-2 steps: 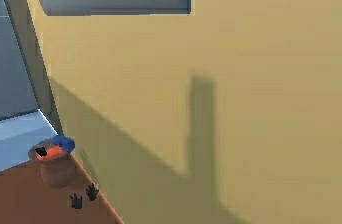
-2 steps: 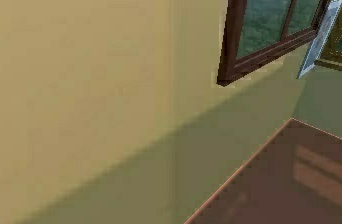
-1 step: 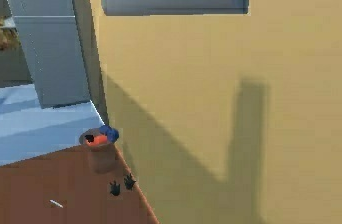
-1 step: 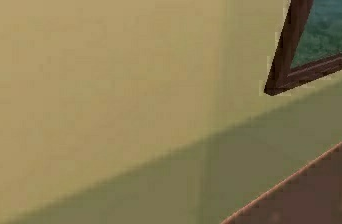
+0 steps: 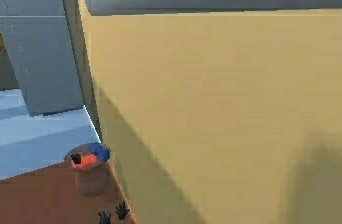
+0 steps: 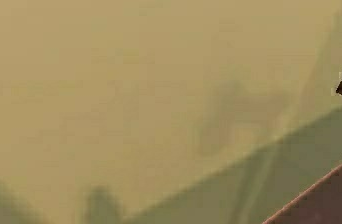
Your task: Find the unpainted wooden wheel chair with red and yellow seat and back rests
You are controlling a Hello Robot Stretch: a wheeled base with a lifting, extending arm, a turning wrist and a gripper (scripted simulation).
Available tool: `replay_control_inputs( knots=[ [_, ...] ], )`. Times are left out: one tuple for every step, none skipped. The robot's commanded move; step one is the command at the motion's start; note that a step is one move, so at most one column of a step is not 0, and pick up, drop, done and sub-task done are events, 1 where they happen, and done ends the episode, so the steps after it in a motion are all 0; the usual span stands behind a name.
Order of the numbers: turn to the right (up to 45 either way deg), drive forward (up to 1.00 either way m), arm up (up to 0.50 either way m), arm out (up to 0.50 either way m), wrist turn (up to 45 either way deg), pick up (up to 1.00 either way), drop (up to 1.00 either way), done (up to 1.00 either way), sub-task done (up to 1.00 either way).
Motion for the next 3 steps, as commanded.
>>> replay_control_inputs(
  knots=[
    [-27.0,0.00,0.00,0.00,0.0,0.00,0.00,0.00,0.00],
    [0.0,0.30,0.00,0.00,0.0,0.00,0.00,0.00,0.00],
    [-45.0,0.00,0.00,0.00,0.0,0.00,0.00,0.00,0.00]
  ],
)
